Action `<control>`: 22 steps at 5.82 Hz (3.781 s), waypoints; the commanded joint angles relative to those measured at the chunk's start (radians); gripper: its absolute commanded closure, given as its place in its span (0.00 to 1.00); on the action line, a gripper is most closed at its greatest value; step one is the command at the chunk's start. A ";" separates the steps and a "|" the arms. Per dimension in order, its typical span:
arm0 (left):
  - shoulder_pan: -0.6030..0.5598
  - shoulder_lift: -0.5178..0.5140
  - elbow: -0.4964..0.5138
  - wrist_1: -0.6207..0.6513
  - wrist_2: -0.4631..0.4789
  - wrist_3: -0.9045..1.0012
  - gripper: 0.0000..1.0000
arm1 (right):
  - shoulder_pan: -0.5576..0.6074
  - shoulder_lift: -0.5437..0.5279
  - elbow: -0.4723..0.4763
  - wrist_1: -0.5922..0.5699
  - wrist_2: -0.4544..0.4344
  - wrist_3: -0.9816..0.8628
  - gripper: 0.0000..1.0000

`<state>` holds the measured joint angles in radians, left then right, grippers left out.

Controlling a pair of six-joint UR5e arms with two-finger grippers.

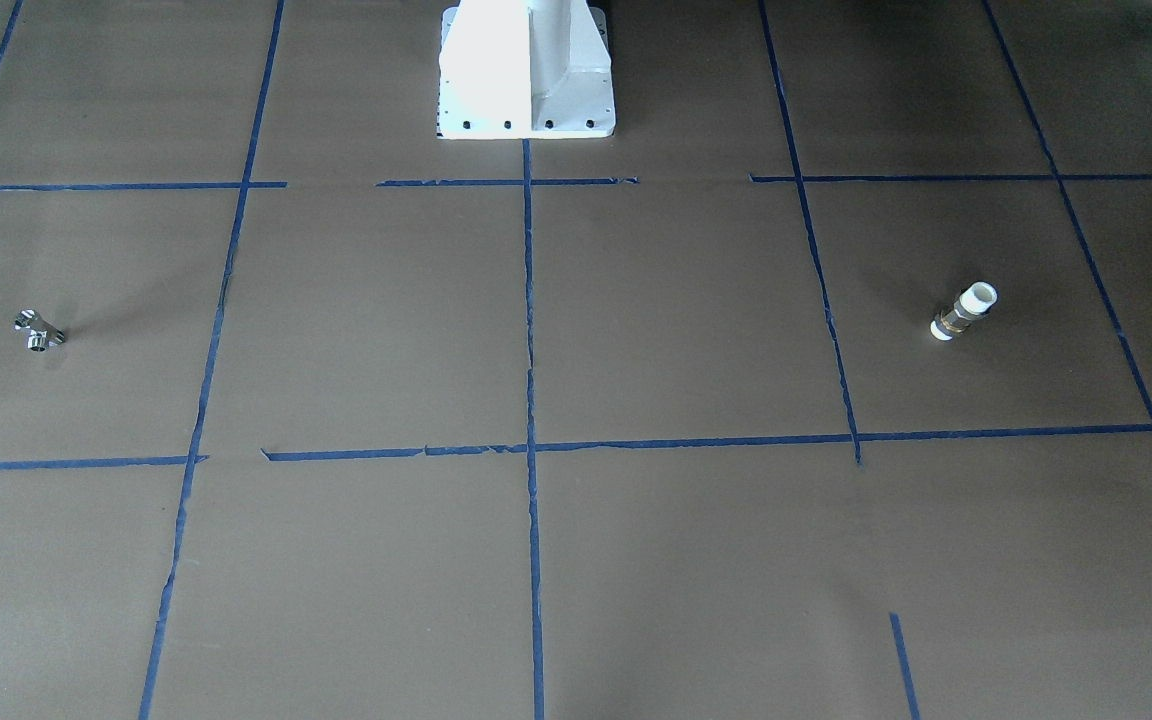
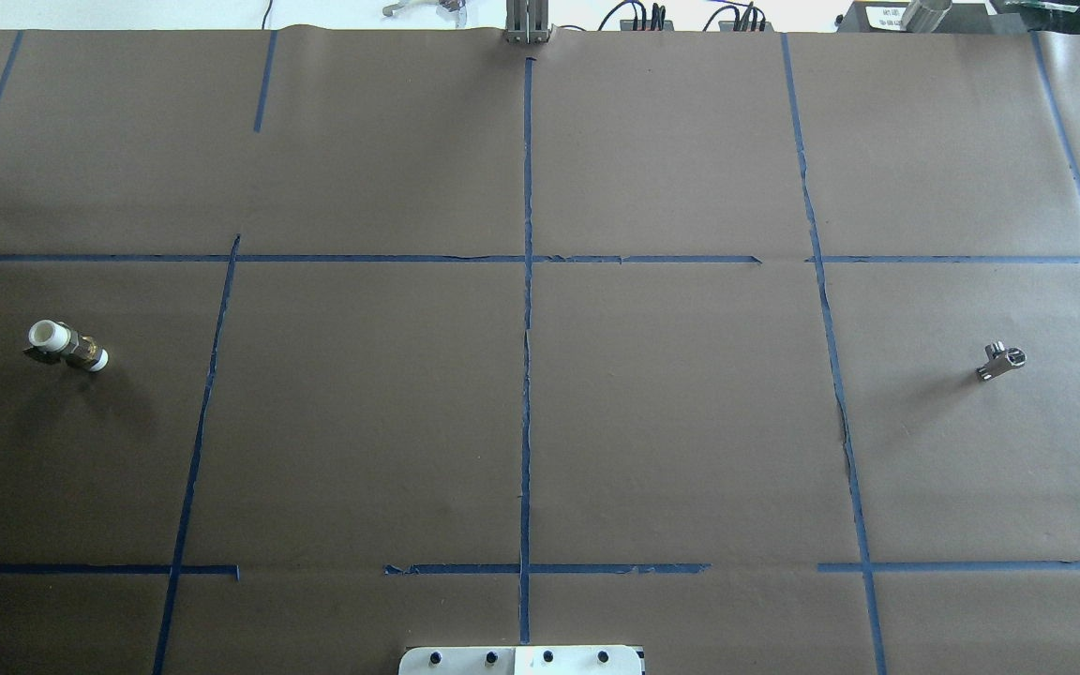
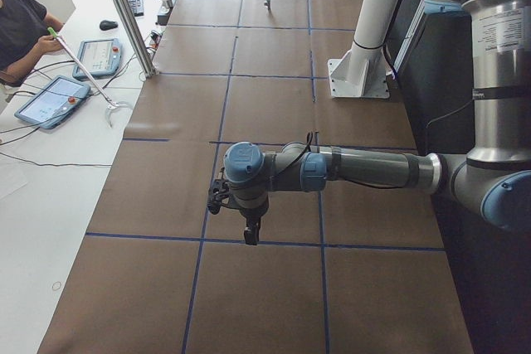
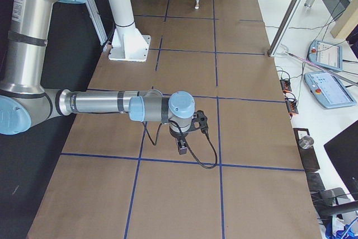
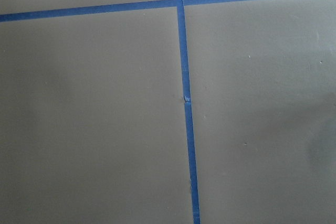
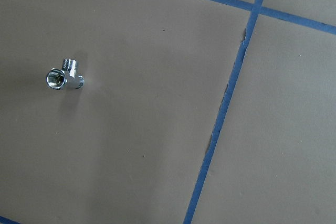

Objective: Assemble PPR valve and pipe with both arms

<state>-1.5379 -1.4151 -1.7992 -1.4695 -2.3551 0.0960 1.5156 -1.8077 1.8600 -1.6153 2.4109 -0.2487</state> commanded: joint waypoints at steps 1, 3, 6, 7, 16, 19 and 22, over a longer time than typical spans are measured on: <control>0.002 -0.001 -0.028 -0.003 -0.007 -0.002 0.00 | 0.000 -0.004 0.004 0.002 0.001 -0.007 0.00; 0.004 0.001 -0.051 -0.005 -0.007 0.002 0.00 | 0.000 -0.004 0.001 0.000 0.002 -0.004 0.00; 0.004 0.017 -0.054 -0.062 -0.113 0.002 0.00 | 0.000 -0.004 -0.002 0.000 0.063 -0.009 0.00; 0.039 0.021 -0.049 -0.124 -0.146 -0.008 0.00 | 0.000 -0.001 0.001 0.002 0.057 -0.011 0.00; 0.579 -0.097 -0.011 -0.523 0.164 -0.872 0.00 | 0.000 -0.002 -0.005 0.003 0.048 -0.012 0.00; 0.598 -0.107 -0.008 -0.522 0.203 -0.872 0.06 | 0.000 -0.027 -0.005 0.087 0.053 0.002 0.00; 0.598 -0.108 -0.005 -0.522 0.221 -0.871 0.24 | 0.000 -0.027 -0.005 0.087 0.053 -0.003 0.00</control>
<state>-0.9404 -1.5222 -1.8046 -1.9911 -2.1362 -0.7755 1.5156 -1.8345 1.8545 -1.5283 2.4635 -0.2488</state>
